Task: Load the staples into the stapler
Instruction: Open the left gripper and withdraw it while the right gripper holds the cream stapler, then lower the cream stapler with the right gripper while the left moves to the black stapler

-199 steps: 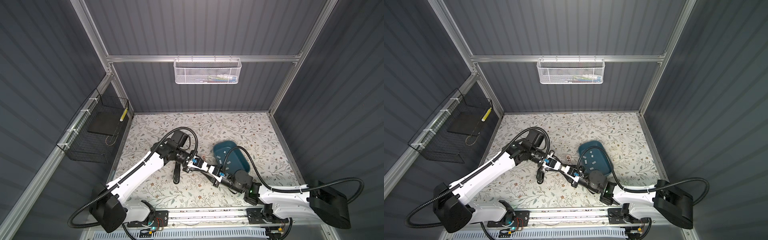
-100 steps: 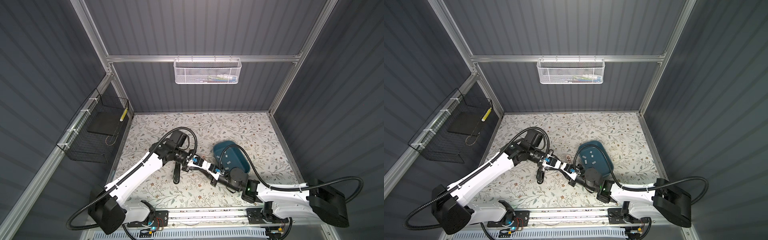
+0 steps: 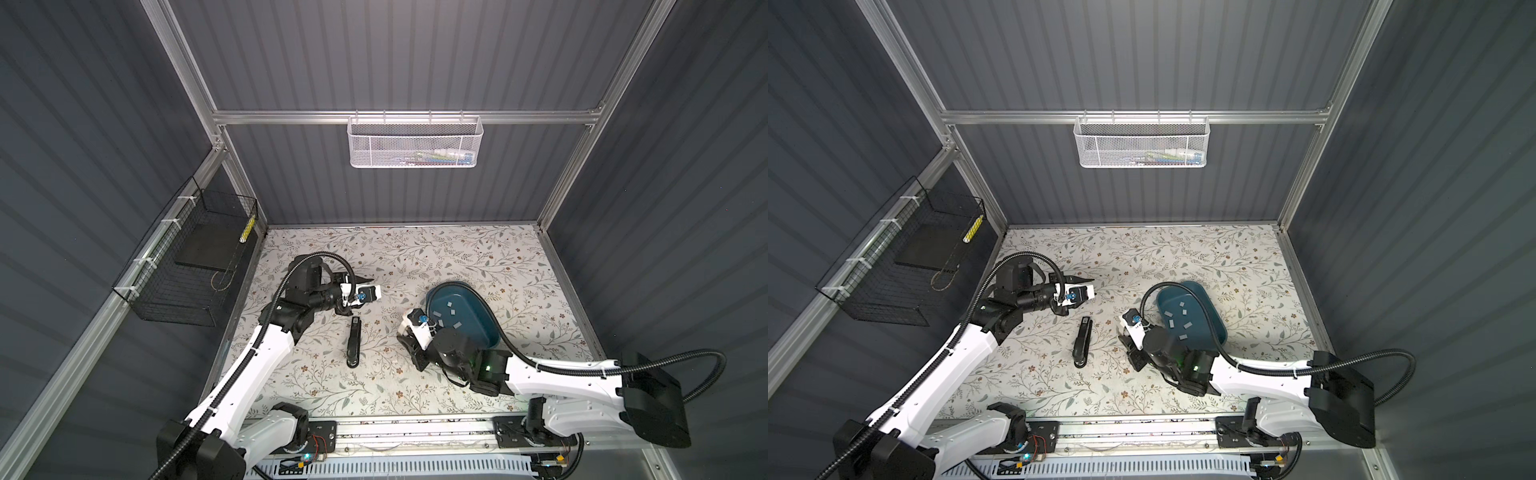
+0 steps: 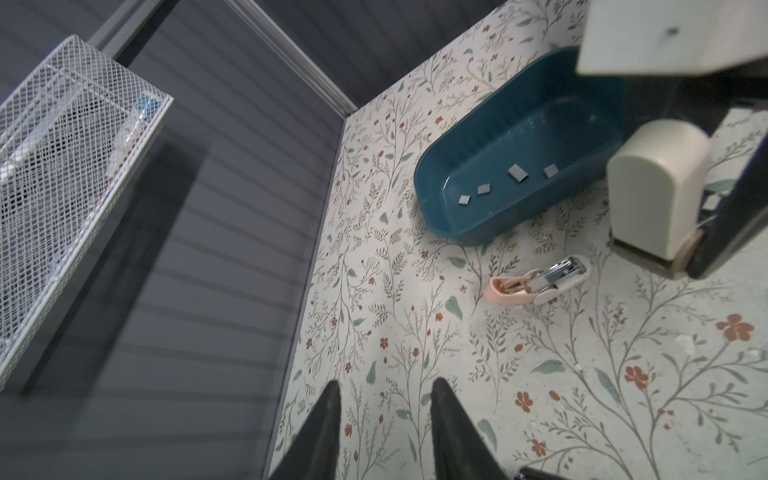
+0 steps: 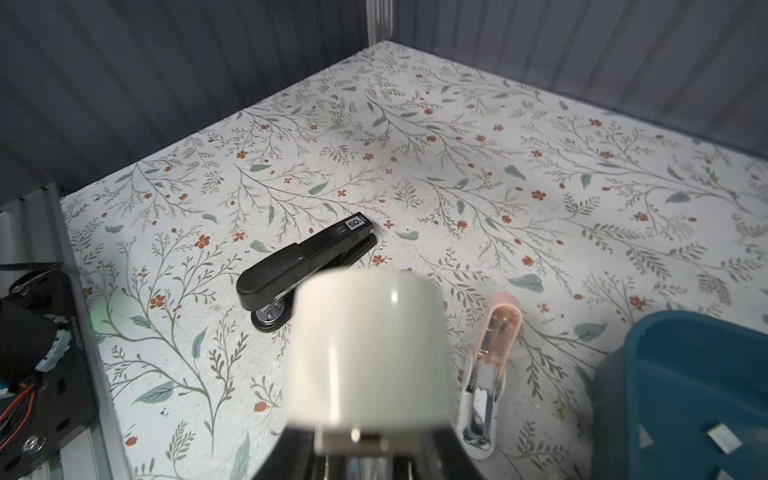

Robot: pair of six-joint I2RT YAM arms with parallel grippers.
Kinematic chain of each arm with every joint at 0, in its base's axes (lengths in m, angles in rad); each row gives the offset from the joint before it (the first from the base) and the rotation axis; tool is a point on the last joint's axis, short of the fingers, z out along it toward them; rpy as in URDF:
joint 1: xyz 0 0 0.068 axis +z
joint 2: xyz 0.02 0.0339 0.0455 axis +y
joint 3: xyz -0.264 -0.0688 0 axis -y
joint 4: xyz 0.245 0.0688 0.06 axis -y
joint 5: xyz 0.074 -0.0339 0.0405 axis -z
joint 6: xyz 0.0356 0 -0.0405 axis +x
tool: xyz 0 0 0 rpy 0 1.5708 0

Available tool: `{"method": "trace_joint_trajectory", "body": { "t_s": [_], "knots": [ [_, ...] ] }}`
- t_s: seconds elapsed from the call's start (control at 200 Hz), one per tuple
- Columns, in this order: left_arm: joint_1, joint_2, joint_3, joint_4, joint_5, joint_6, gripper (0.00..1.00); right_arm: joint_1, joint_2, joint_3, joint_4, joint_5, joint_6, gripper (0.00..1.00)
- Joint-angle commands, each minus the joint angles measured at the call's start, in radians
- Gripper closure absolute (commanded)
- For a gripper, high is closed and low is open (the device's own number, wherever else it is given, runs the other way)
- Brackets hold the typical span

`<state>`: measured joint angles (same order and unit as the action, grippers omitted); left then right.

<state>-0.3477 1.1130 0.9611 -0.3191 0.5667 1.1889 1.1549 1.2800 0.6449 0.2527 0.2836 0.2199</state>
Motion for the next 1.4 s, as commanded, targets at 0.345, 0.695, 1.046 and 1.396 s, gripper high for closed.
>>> {"method": "trace_joint_trajectory", "body": {
  "t_s": [0.345, 0.695, 1.046, 1.396],
  "knots": [
    [-0.040, 0.127, 0.288, -0.627, -0.474, 0.540, 0.59, -0.044, 0.387, 0.240, -0.221, -0.045, 0.118, 0.74],
    [-0.162, 0.158, 0.036, -0.613, -0.848, 0.731, 0.58, -0.096, 0.476, 0.261, -0.221, -0.041, 0.131, 0.69],
    [-0.205, 0.168, -0.096, -0.548, -0.929, 0.793, 0.55, -0.106, 0.497, 0.263, -0.194, -0.070, 0.125, 0.60],
    [-0.280, 0.083, -0.164, -0.471, -0.876, 0.838, 0.51, -0.107, 0.448, 0.228, -0.168, -0.061, 0.136, 0.56]
  ]
}}
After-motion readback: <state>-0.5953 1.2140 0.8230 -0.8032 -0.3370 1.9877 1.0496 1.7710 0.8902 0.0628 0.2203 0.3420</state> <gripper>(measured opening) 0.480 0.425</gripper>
